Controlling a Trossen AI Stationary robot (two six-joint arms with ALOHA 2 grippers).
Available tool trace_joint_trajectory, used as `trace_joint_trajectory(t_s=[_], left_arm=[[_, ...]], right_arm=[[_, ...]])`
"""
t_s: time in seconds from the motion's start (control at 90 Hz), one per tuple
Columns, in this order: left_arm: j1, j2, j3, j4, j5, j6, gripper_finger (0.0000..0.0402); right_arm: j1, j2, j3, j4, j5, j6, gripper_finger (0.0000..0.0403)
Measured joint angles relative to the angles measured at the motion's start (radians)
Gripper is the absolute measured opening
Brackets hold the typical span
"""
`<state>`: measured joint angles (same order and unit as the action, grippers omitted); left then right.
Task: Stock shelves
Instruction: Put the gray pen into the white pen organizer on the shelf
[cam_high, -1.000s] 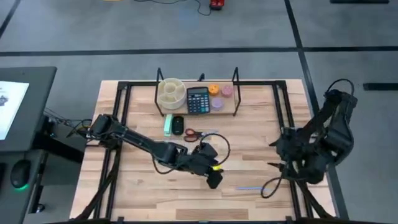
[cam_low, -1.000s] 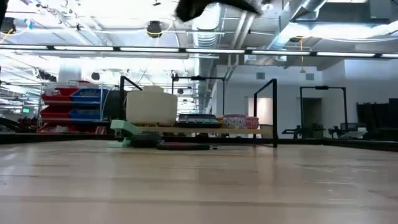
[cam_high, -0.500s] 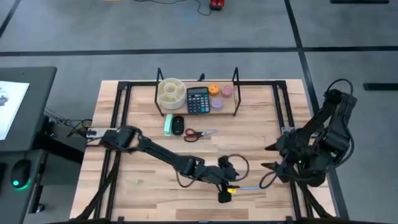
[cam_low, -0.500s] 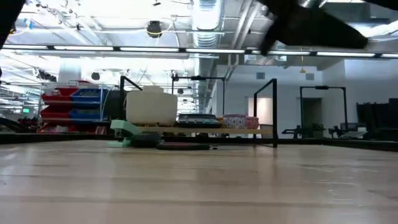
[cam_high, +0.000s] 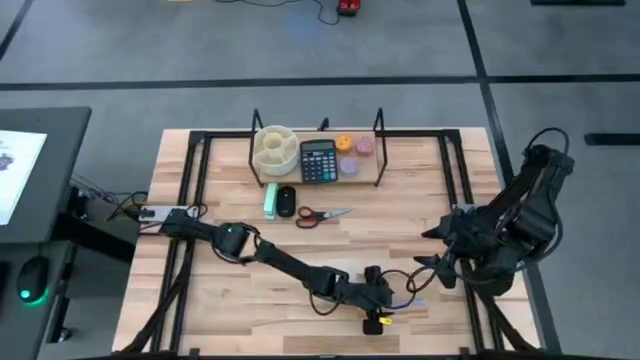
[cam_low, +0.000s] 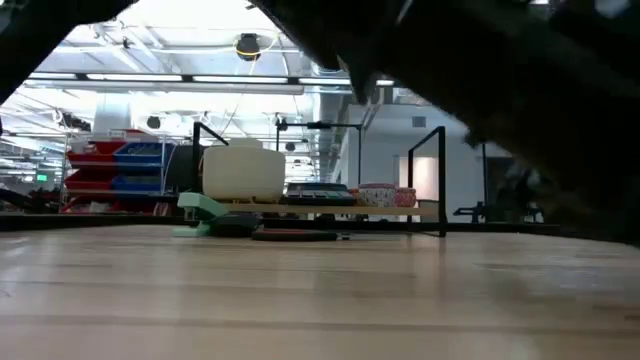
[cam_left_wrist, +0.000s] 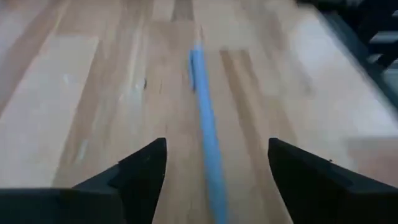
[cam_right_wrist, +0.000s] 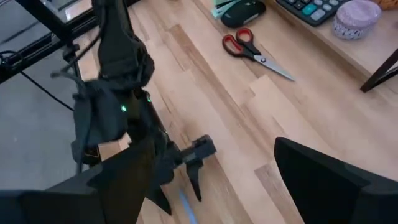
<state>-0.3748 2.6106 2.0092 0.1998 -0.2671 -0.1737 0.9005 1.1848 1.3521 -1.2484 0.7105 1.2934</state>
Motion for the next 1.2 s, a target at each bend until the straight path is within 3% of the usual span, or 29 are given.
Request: trace_joint_trajectory(t_s=[0.189,0.544,0.867,1.2], left_arm=[[0.005,0.020,0.005,-0.036,0.005,-0.001,0.0178],[0.004,0.063,0.007,-0.112,0.019,-0.026,0.0017],[0.002,0.039,0.004,-0.182,0.017,-0.152,0.0004],[0.001,-0.046,-0.004,-0.228,-0.038,-0.283,0.0001]], right_arm=[[0.000,0.020,0.000,0.003,-0.001,0.000,0.0319],[0.001,0.033,0.000,0.027,-0.003,-0.003,0.0319],[0.019,0.032,0.000,0.083,-0.005,0.003,0.0319],[0.103,0.028,0.000,0.082,0.057,0.182,0.0319]])
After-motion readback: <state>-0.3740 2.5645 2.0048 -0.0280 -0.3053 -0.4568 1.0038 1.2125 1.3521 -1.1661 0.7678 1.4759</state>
